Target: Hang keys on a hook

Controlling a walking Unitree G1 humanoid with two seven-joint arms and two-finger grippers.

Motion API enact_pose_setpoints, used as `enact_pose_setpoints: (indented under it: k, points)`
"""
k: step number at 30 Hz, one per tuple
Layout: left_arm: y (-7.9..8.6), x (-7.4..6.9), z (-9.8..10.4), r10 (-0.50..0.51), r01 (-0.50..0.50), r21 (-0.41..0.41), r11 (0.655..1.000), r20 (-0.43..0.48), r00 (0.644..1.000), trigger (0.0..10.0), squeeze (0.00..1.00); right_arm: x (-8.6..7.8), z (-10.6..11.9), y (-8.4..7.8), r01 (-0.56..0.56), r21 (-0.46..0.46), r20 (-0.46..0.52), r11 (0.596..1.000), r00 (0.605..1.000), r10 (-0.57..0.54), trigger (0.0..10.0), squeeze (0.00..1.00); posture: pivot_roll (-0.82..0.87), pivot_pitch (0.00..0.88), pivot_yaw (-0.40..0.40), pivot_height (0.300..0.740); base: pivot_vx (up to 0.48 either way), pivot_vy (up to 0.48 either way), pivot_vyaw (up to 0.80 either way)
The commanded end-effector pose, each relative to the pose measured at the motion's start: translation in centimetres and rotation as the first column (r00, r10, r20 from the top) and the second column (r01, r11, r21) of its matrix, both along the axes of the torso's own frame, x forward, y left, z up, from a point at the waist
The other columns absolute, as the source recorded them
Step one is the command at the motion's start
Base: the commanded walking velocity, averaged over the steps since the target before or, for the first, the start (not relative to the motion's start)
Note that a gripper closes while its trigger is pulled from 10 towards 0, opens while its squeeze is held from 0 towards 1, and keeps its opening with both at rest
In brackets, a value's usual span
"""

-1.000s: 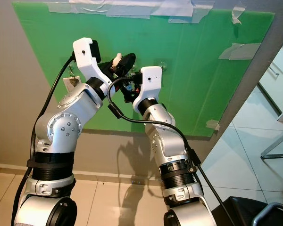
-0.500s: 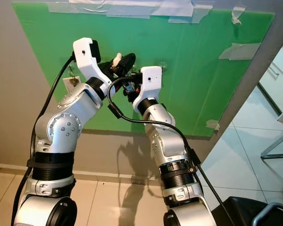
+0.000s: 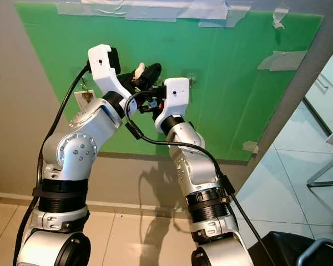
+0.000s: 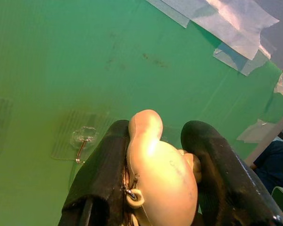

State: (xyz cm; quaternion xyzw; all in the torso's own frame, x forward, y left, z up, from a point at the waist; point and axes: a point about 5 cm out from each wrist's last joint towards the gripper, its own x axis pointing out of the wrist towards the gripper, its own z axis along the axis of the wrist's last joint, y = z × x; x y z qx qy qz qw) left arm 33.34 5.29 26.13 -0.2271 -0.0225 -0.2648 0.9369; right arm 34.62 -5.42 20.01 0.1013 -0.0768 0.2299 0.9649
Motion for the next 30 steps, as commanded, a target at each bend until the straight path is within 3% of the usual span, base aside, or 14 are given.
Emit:
enact_pose_setpoints:
  k: [1, 24, 25, 26, 27, 30]
  points:
    - [-0.28, -0.24, 0.74, -0.002, 0.002, -0.002, 1.0, 0.035, 0.999, 0.0, 0.0, 0.08, 0.13, -0.31, 0.017, -0.003, 0.009, 1.0, 1.0, -0.017, 0.0, 0.0, -0.09, 0.0, 0.024, 0.74, 0.0, 0.0, 0.0]
    - [-0.16, -0.05, 0.54, 0.019, -0.022, 0.053, 0.998, 0.05, 0.999, 0.0, 0.0, 0.02, 0.05, -0.51, 0.024, -0.006, 0.013, 1.0, 1.0, -0.023, 0.0, 0.0, -0.09, 0.0, 0.027, 0.74, 0.0, 0.0, 0.0]
    - [-0.16, -0.04, 0.54, 0.019, -0.022, 0.061, 0.998, 0.053, 0.998, 1.3, 0.0, 0.02, 0.03, -0.52, 0.024, -0.006, 0.012, 1.0, 1.0, -0.024, 0.0, 0.0, -0.09, 0.0, 0.027, 0.74, 0.0, 0.0, 0.0]
    - [-0.14, -0.01, 0.55, 0.024, -0.028, 0.071, 0.997, 0.057, 0.998, 10.0, 0.0, 0.01, 0.02, -0.52, 0.024, -0.007, 0.012, 1.0, 1.0, -0.024, 0.0, 0.0, -0.09, 0.0, 0.027, 0.74, 0.0, 0.0, 0.0]
    - [-0.11, 0.03, 0.54, 0.03, -0.034, 0.073, 0.997, 0.057, 0.998, 10.0, 0.95, 0.0, 0.0, -0.53, 0.024, -0.007, 0.012, 1.0, 1.0, -0.024, 0.0, 0.0, -0.09, 0.0, 0.027, 0.74, 0.0, 0.0, 0.0]
    - [-0.07, 0.07, 0.55, 0.034, -0.038, 0.068, 0.997, 0.058, 0.998, 10.0, 1.0, -0.01, -0.02, -0.54, 0.023, -0.007, 0.011, 1.0, 1.0, -0.023, 0.0, 0.0, -0.09, 0.0, 0.026, 0.74, 0.0, 0.0, 0.0]
